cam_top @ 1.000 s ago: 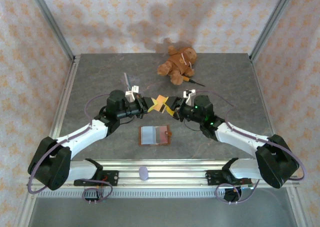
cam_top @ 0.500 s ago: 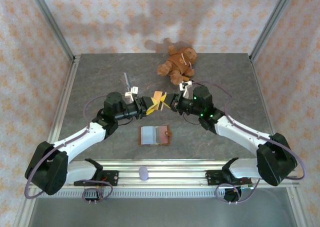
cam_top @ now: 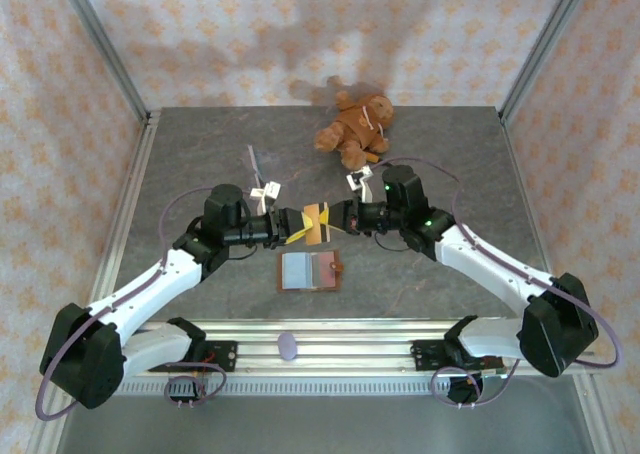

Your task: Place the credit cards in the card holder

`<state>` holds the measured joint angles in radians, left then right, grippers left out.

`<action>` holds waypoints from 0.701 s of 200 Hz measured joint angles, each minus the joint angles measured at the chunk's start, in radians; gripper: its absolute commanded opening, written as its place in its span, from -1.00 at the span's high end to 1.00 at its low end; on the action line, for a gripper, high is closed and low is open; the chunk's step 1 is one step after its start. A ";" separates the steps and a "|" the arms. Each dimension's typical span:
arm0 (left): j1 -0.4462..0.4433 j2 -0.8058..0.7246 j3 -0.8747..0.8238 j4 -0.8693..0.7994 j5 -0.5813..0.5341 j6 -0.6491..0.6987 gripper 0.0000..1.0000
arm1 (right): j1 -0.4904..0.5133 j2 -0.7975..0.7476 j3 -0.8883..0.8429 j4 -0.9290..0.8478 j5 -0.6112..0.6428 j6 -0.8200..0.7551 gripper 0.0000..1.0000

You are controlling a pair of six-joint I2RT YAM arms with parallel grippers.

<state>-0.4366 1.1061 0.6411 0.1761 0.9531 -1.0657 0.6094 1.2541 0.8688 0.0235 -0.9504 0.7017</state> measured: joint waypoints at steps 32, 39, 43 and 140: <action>0.000 0.002 -0.002 0.064 0.039 -0.034 0.46 | -0.002 -0.005 -0.006 0.030 -0.042 0.015 1.00; 0.000 0.005 -0.003 0.082 0.043 -0.044 0.46 | -0.002 -0.006 -0.008 0.040 -0.048 0.021 1.00; 0.000 0.006 -0.003 0.093 0.046 -0.052 0.46 | -0.002 -0.006 -0.010 0.048 -0.053 0.027 1.00; 0.006 0.006 -0.009 0.109 0.090 -0.040 1.00 | -0.006 -0.004 -0.028 0.026 -0.072 0.032 0.00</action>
<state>-0.4309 1.1118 0.6319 0.2855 1.0431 -1.1057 0.6033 1.2503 0.8406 0.0498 -1.0222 0.7338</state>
